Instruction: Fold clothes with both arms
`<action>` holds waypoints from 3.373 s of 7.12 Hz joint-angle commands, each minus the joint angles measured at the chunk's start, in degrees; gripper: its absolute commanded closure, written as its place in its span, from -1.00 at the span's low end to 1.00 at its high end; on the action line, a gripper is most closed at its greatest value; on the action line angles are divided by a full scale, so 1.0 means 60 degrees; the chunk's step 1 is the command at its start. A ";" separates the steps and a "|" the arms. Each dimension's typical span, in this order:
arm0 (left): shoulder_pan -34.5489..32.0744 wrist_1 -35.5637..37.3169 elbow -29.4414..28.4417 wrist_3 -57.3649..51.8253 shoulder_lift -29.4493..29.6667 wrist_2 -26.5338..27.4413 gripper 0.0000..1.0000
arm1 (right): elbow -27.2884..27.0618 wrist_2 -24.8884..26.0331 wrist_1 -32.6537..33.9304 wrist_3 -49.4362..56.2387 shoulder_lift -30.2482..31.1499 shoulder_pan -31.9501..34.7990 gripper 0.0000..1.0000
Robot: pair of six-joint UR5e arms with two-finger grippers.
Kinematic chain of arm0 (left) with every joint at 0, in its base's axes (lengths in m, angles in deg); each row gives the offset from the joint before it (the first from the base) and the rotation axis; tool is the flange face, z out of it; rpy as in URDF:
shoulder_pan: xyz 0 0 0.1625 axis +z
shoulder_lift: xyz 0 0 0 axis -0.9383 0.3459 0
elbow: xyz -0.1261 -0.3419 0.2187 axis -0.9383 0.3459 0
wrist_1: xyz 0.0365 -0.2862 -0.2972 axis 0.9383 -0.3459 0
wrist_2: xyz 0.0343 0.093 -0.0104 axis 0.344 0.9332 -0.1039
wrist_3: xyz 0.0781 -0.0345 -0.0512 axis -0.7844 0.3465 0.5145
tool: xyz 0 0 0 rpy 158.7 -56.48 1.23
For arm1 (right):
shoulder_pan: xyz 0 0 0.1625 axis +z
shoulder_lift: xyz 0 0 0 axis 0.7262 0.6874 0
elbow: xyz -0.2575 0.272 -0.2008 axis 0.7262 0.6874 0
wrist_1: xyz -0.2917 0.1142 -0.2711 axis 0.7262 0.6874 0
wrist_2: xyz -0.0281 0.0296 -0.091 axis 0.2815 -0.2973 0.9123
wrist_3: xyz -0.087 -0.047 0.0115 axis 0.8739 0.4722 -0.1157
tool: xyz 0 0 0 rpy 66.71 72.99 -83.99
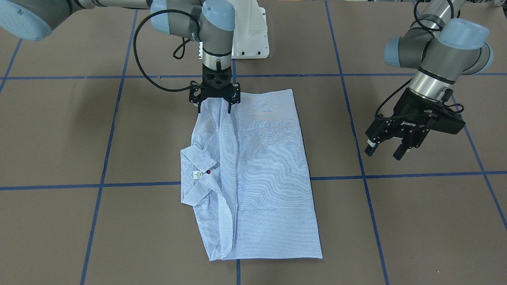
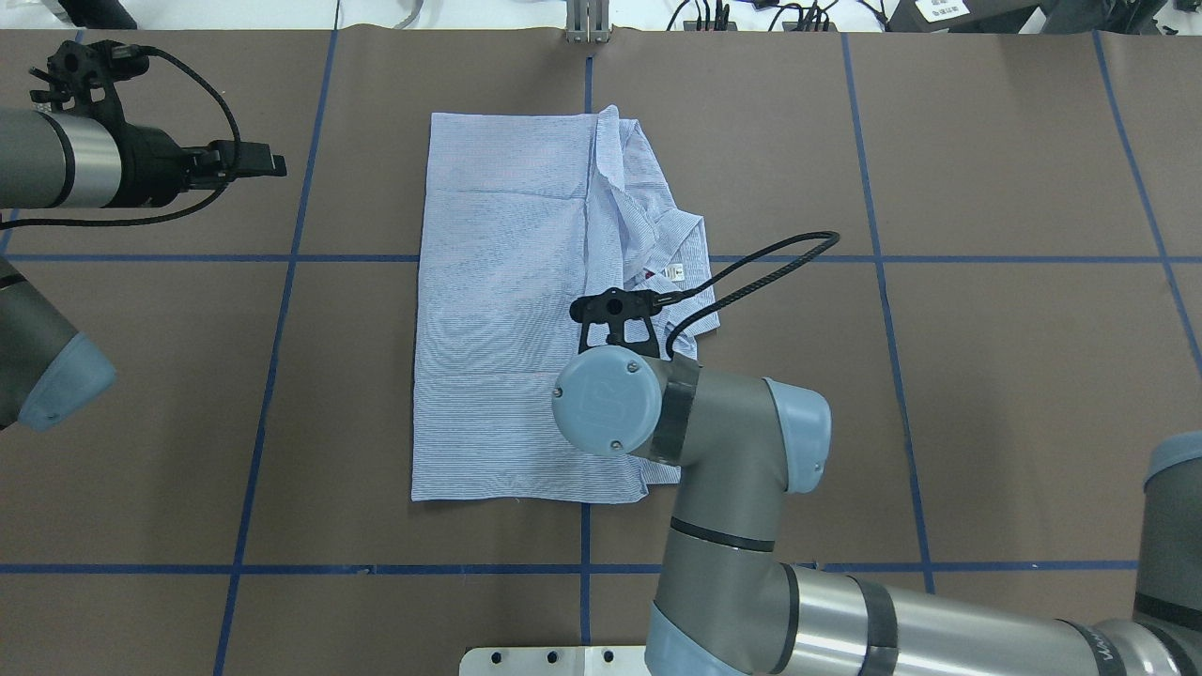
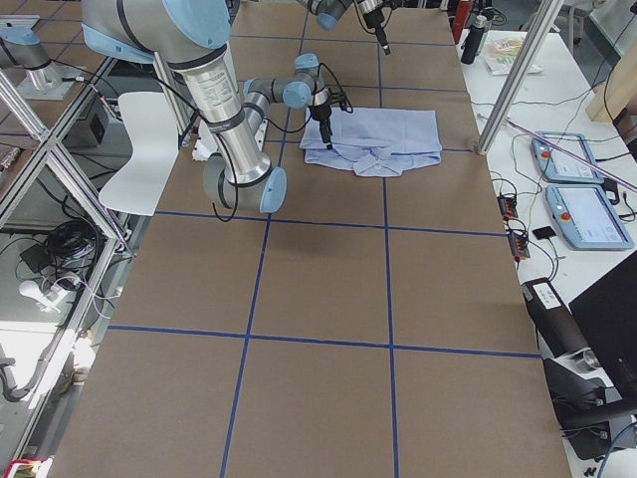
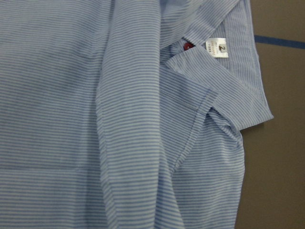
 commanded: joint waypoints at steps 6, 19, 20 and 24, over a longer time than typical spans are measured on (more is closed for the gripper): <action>0.0013 0.0005 0.0086 0.0114 -0.0025 0.0005 -1.00 | -0.0525 -0.0641 -0.0071 0.3137 0.1849 0.1133 -1.00; 0.0072 -0.0068 0.0464 0.0114 -0.0506 -0.0054 -1.00 | 0.1770 -0.0439 -0.0935 0.4357 -0.0242 0.1488 -1.00; 0.0087 -0.0053 0.0481 0.0129 -0.0523 -0.0054 -1.00 | 0.1770 -0.0424 -0.0950 0.4357 -0.0170 0.1430 -1.00; 0.0087 -0.0068 0.0685 0.0129 -0.0639 -0.0069 -1.00 | 0.1829 -0.0541 -0.1023 0.5670 0.0311 0.2174 -1.00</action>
